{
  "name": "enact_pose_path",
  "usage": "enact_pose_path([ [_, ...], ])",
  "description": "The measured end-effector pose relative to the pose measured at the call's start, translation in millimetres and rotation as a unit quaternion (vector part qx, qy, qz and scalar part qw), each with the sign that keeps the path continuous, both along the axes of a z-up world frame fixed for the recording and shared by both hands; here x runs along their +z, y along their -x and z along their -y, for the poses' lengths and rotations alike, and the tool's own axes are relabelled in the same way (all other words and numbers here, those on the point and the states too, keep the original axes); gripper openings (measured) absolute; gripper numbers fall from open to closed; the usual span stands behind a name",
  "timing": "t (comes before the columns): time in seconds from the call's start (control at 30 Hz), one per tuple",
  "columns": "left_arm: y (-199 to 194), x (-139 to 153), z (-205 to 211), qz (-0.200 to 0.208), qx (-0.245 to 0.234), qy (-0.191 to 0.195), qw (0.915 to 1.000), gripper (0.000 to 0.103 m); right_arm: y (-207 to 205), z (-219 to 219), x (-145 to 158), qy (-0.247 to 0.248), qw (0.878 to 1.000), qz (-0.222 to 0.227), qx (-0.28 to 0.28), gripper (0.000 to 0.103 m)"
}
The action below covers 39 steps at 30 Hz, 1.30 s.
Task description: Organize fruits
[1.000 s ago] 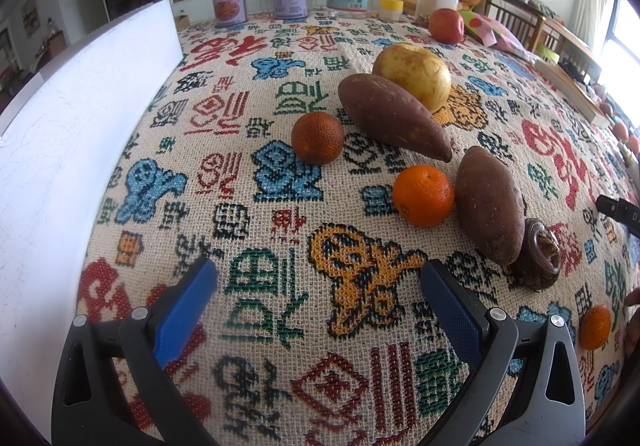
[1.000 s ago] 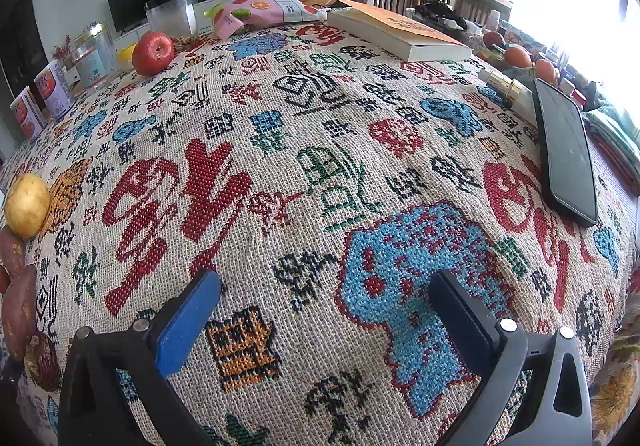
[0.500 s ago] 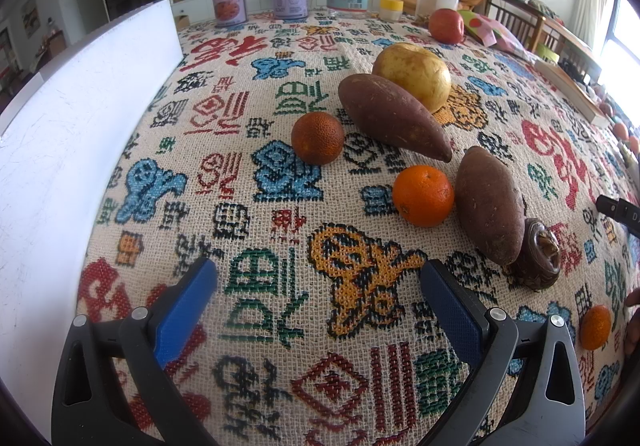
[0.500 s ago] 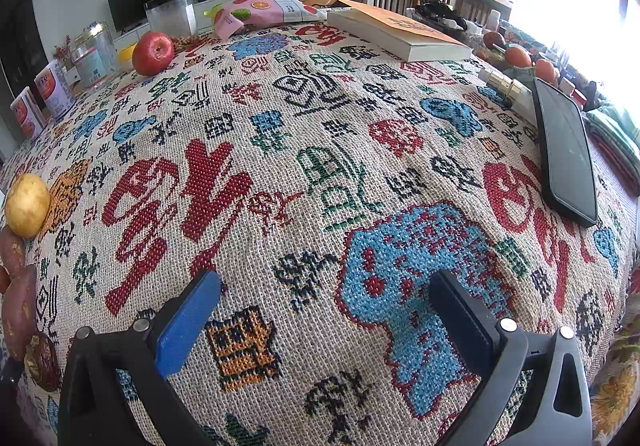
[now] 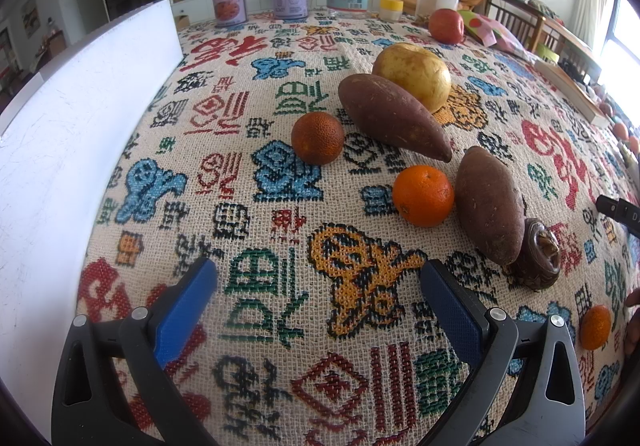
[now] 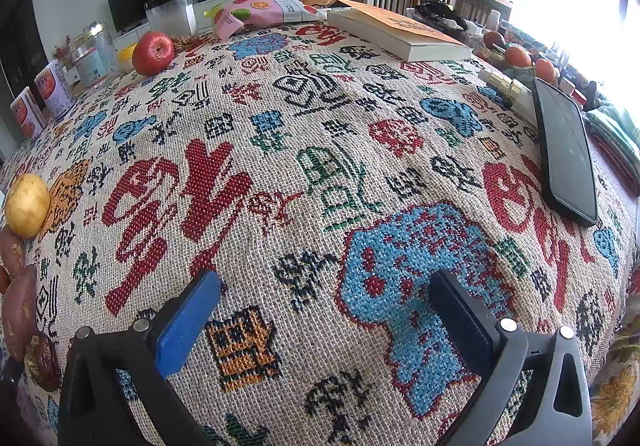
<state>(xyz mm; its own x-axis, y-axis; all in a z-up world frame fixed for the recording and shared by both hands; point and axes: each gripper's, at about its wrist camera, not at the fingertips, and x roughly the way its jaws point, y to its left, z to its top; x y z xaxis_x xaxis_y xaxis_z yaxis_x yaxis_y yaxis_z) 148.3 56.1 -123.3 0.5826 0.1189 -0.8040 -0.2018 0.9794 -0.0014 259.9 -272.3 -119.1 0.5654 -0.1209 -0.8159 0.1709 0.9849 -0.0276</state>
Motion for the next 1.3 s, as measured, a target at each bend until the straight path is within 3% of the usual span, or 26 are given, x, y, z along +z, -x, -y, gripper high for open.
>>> enact_pose_path([
  [0.83,0.0,-0.1,-0.5,0.000,0.000,0.002,1.0000,0.102,-0.1,0.0,0.0,0.000,1.000,0.000,0.000,0.103],
  [1.13,6.4,6.8,-12.8,0.028,-0.010,0.065,0.9974,0.102,-0.2,-0.1,-0.1,0.000,1.000,0.000,0.000,0.103],
  [1.3,9.1,12.2,-19.1,0.028,-0.058,0.115,0.9913,0.101,-0.2,-0.1,-0.1,0.000,1.000,0.000,0.000,0.103],
])
